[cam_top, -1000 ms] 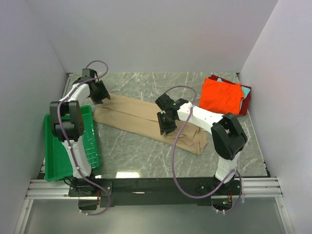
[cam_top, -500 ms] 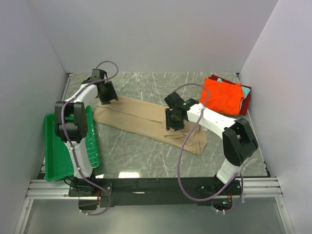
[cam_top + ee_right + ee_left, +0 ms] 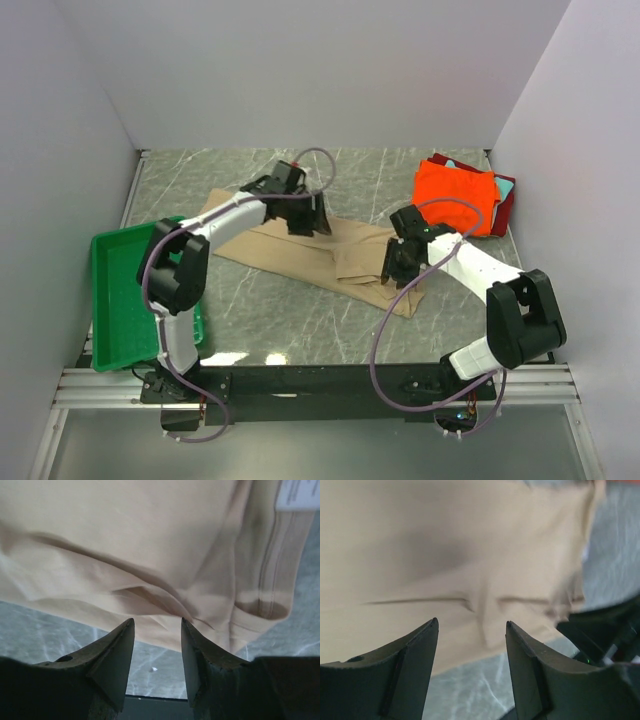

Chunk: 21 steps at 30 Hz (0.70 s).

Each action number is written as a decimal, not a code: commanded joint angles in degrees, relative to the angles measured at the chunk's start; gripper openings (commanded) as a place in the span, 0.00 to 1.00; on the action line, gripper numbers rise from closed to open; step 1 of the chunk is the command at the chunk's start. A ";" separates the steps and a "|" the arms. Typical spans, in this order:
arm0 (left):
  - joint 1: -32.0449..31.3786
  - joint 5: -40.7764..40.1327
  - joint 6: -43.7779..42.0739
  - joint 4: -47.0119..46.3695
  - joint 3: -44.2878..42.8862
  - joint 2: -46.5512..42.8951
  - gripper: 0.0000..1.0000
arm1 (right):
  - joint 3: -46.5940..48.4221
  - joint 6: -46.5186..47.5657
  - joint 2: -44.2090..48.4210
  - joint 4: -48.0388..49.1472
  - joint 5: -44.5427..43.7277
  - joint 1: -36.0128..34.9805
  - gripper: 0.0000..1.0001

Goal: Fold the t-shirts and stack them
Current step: Fold the tshirt

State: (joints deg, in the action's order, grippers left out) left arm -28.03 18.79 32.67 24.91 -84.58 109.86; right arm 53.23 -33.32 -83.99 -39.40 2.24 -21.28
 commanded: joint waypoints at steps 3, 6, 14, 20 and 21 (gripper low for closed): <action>-6.93 3.63 1.00 0.66 -1.11 1.83 0.62 | -4.53 -2.19 3.12 1.86 2.59 0.89 0.49; -8.61 3.36 0.65 1.63 -1.47 3.86 0.62 | -5.50 -2.10 3.13 2.92 3.12 1.06 0.49; -10.29 0.03 0.82 7.08 -1.82 5.71 0.59 | -6.30 -2.71 3.92 3.63 3.65 1.41 0.48; -11.08 2.13 1.61 6.12 -0.94 6.24 0.57 | -6.83 -3.06 5.93 3.19 3.03 2.47 0.48; -11.17 2.48 1.61 5.86 -0.86 6.24 0.57 | -7.09 -3.15 6.37 3.19 2.95 2.47 0.48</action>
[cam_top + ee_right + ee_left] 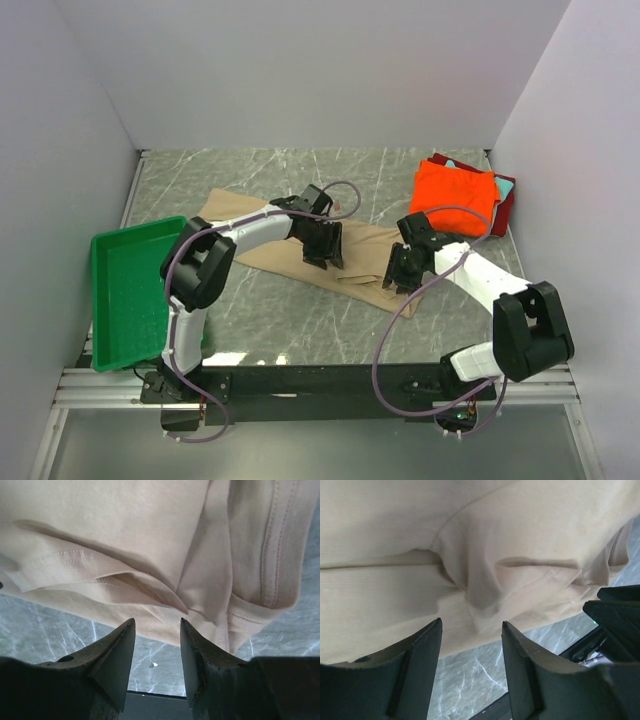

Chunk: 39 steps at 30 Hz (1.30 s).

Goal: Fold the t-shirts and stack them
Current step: Fold the tshirt

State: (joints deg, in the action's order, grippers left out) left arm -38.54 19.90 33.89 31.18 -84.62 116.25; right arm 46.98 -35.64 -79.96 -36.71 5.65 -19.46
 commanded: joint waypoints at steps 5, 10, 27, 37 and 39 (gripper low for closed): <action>-1.18 3.82 0.65 -1.21 0.07 0.21 0.52 | -2.24 -1.45 3.41 0.76 -0.55 1.01 0.48; -1.88 5.41 0.65 -0.77 -1.07 2.31 0.48 | -2.95 -1.63 4.55 0.94 -0.73 1.18 0.48; -3.29 4.10 0.83 0.37 -2.04 3.20 0.00 | -3.74 -2.24 6.57 1.20 -2.13 1.53 0.47; -2.33 -3.64 1.27 3.97 -1.25 -0.93 0.00 | -2.25 -1.81 7.45 0.41 -2.14 1.53 0.47; -1.80 -3.90 1.27 4.41 -1.16 -1.46 0.00 | -1.63 -1.63 7.80 0.24 -1.78 1.53 0.47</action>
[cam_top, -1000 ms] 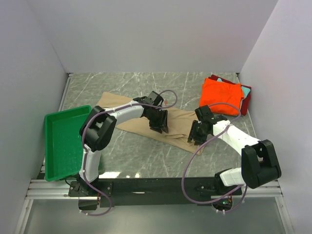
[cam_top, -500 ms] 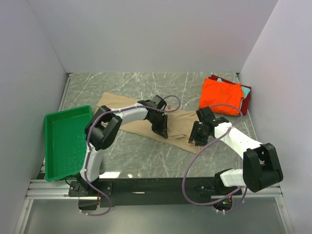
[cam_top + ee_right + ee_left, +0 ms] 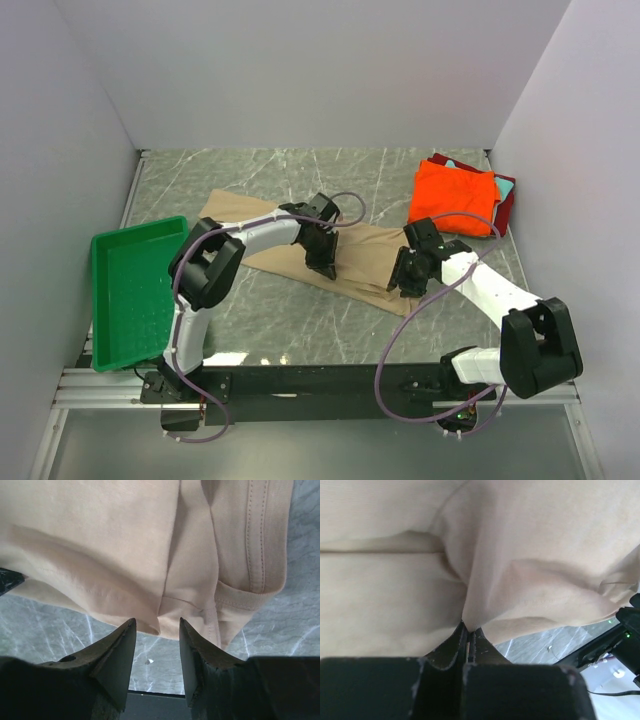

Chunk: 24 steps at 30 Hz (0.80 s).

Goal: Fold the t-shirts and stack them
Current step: Fold the tshirt

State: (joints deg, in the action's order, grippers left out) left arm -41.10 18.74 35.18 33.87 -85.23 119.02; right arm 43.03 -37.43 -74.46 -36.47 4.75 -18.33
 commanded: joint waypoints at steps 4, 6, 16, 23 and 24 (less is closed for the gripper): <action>1.46 -4.15 -0.02 3.31 -0.81 -4.94 0.00 | 2.94 0.43 2.12 0.26 -0.54 0.48 0.47; 1.81 -4.07 -0.02 3.31 -0.55 -5.47 0.00 | 2.68 0.25 1.60 1.04 0.16 0.48 0.47; 1.99 -2.48 -0.99 5.24 -1.08 -4.85 0.00 | 0.04 0.43 -2.97 4.30 6.84 0.49 0.47; 1.99 -0.73 -1.34 6.47 -1.08 -6.26 0.27 | 2.32 0.25 -3.33 2.64 2.21 0.48 0.46; 1.99 -0.46 -1.25 6.47 -1.08 -6.61 0.32 | 3.28 0.43 -3.33 2.02 0.80 0.83 0.46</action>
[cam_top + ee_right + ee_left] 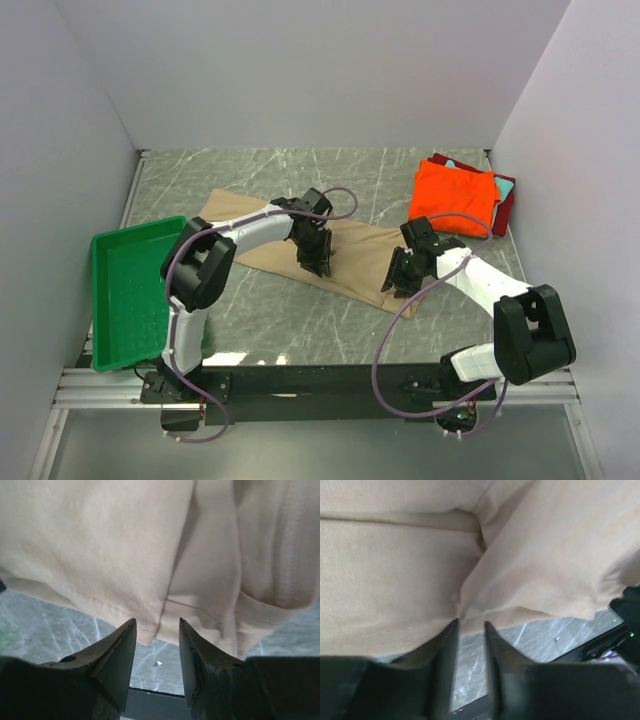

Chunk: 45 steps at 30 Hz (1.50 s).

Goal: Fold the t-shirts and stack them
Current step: Fold the tshirt

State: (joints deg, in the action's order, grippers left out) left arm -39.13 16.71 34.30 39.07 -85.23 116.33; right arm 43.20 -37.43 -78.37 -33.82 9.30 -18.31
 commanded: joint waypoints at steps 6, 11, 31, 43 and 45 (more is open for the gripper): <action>2.48 4.38 0.15 1.62 -2.92 -7.61 0.55 | 11.11 5.33 -0.38 -2.48 -7.54 6.78 0.49; 10.64 5.18 -0.82 0.40 -3.01 -10.25 0.62 | 16.12 9.56 -4.50 2.00 -8.16 11.45 0.57; 38.95 -0.28 -3.02 -14.01 -10.13 3.89 0.65 | 26.23 10.71 -23.23 11.24 -8.42 16.81 0.48; 41.77 -1.15 -1.17 -19.29 -13.91 10.66 0.66 | 27.64 10.71 -26.04 11.15 -6.05 16.90 0.42; 42.12 -1.50 -0.91 -19.21 -14.17 11.46 0.66 | 27.73 10.45 -26.66 10.71 -5.96 16.90 0.41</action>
State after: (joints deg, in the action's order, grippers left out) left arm 2.37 16.23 32.40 22.57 -97.10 126.65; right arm 68.71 -27.14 -103.94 -23.55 2.87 -1.61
